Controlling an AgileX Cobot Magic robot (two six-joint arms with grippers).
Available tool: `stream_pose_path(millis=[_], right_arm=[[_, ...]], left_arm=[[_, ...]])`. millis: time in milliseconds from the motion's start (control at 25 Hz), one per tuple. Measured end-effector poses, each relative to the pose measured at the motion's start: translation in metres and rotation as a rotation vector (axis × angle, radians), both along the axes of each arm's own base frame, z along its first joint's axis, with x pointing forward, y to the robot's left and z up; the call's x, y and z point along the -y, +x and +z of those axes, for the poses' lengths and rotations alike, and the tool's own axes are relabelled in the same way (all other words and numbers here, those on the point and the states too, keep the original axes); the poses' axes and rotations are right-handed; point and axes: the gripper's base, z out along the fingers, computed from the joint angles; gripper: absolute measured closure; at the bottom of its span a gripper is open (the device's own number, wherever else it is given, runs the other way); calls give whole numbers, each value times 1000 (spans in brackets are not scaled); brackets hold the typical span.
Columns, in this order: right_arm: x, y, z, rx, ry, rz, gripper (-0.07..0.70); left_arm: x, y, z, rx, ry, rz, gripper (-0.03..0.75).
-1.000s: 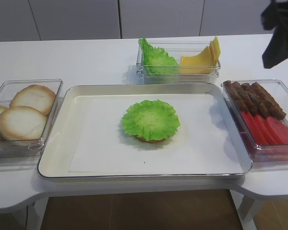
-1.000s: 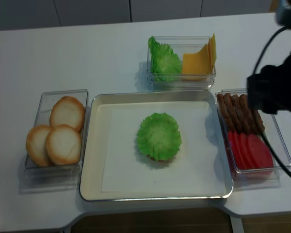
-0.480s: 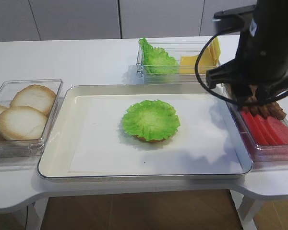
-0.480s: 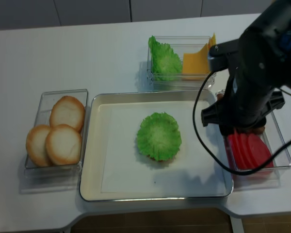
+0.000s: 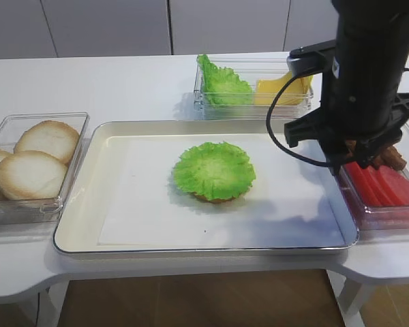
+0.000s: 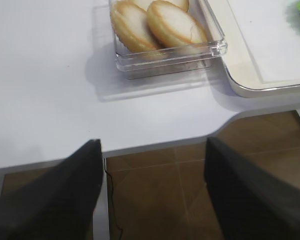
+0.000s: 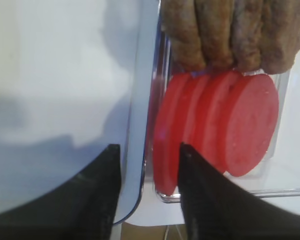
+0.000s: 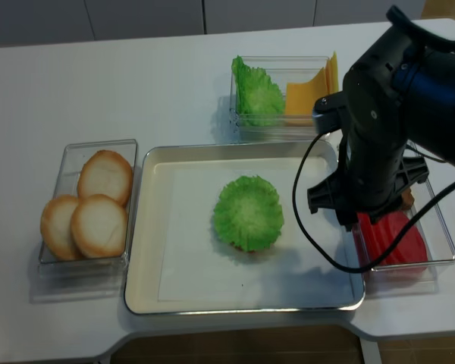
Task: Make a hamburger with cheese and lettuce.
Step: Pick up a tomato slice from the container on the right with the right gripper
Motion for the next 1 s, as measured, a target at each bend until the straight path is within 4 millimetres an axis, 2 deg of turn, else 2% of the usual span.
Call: stream_pose_path(millis=[320, 880, 1000], right_arm=[[1, 2, -3, 1, -19, 5, 383], [-1, 8, -14, -19, -47, 11, 393], [-1, 8, -13, -14, -52, 15, 420]], left_arm=[[0, 0, 0, 0, 0, 0, 249], [0, 0, 0, 0, 0, 0, 249], [0, 0, 0, 0, 0, 0, 249]])
